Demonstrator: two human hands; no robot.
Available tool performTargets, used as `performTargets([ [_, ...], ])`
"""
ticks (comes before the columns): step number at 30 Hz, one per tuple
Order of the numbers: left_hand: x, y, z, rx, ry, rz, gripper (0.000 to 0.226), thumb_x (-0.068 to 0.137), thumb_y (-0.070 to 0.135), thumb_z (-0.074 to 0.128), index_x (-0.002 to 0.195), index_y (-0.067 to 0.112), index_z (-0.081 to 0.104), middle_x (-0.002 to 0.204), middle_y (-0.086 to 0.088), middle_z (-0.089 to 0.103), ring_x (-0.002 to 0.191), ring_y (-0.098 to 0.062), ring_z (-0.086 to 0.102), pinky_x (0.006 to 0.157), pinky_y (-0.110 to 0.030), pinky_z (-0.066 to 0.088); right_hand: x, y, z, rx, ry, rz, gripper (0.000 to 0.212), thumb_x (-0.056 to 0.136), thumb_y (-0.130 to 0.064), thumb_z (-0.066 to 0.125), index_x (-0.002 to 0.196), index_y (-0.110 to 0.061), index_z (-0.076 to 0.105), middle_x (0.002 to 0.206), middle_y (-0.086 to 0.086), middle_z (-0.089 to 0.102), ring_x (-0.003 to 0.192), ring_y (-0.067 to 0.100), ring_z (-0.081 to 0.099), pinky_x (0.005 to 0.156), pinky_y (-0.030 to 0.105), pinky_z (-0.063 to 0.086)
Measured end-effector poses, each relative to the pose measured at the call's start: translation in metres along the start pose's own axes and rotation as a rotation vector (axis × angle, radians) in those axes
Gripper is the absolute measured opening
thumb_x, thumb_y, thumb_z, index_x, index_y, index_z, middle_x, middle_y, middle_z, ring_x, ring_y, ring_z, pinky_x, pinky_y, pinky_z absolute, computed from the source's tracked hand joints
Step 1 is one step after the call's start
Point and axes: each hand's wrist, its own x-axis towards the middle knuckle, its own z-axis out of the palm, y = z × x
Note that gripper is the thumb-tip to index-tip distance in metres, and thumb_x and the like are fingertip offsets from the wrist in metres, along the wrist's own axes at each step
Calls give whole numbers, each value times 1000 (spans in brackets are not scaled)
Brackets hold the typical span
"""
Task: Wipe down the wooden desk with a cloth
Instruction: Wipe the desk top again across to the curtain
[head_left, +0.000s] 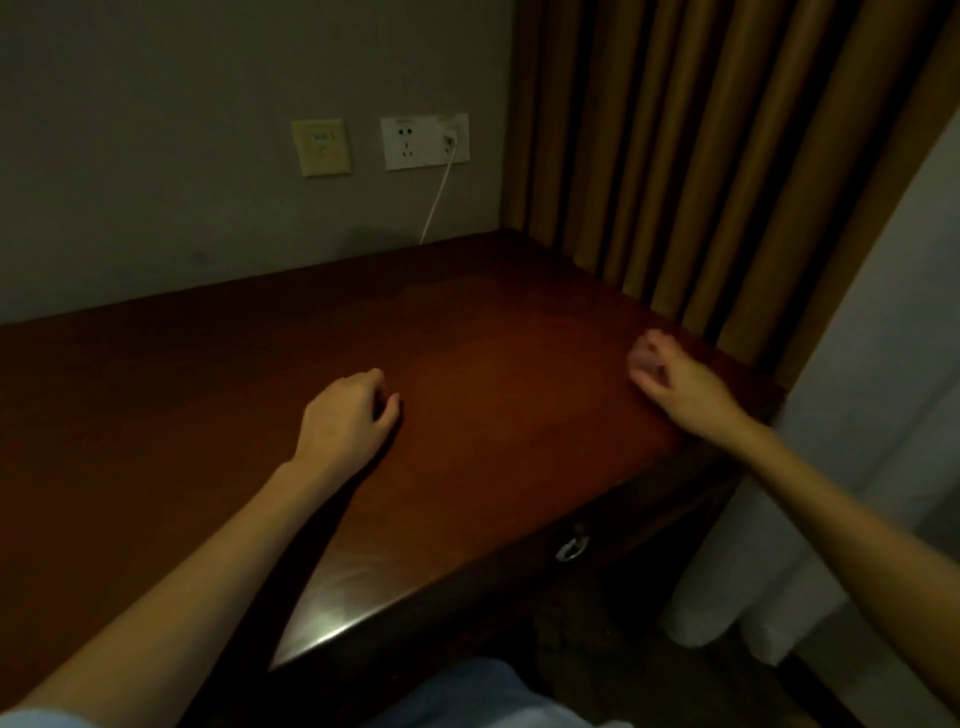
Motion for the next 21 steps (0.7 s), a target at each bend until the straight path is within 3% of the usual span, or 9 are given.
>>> performTargets([
  [2,0,1,-1,-6,-12,3,20,97,31,49,82,17,51,72,5,51,63,-9,48,49,-17,28,25,17,-3,-80,14,83,25,96,-24,52,118,-13,56,144,13,43,141,24,27,110,34,25],
  [4,2,0,-2,-3,-25,4,20,97,32,48,84,18,52,74,5,52,65,-9,50,51,-17,31,37,-18,26,-93,12,-16,22,94,-24,54,113,-12,59,140,12,47,140,22,29,109,33,26],
  [8,11,-21,-7,12,12,-94,18,96,32,50,84,19,50,79,5,52,69,-11,51,56,-21,38,-29,-145,107,50,-306,-575,44,93,-21,58,134,-8,50,148,4,38,141,14,27,110,15,17],
  [11,16,-52,-9,51,39,-191,15,95,32,50,88,19,51,83,3,53,76,-14,54,63,-25,46,-42,-155,114,109,-505,-887,58,92,-36,56,144,-15,38,155,-1,25,144,7,16,117,19,12],
  [13,22,-72,-9,75,40,-243,14,96,31,50,90,18,52,83,4,51,76,-12,51,63,-23,42,16,-120,101,83,-456,-791,51,91,-36,56,136,-14,48,150,-4,31,142,4,18,118,25,16],
  [14,26,-80,-8,78,48,-253,14,96,31,51,90,18,52,82,4,50,74,-12,50,61,-22,40,54,-96,92,76,-372,-648,46,91,-32,58,133,-14,51,148,-3,35,141,5,22,118,30,19],
  [16,35,-90,-4,66,66,-266,13,95,30,52,88,19,51,81,4,50,72,-11,49,59,-22,39,124,-52,72,22,-219,-335,47,92,-28,58,136,-15,47,149,2,37,141,14,27,117,30,21],
  [18,46,-95,0,55,72,-271,14,95,30,51,86,19,50,80,3,50,72,-12,50,59,-22,40,176,-33,66,-74,-170,-127,55,95,-37,51,145,-19,36,153,3,29,142,17,25,114,30,23],
  [21,61,-99,6,57,61,-253,15,96,31,50,87,20,50,80,4,50,71,-11,50,59,-22,40,217,-74,104,-109,-118,-131,51,98,-37,45,145,-20,36,154,2,29,143,19,24,110,34,27],
])
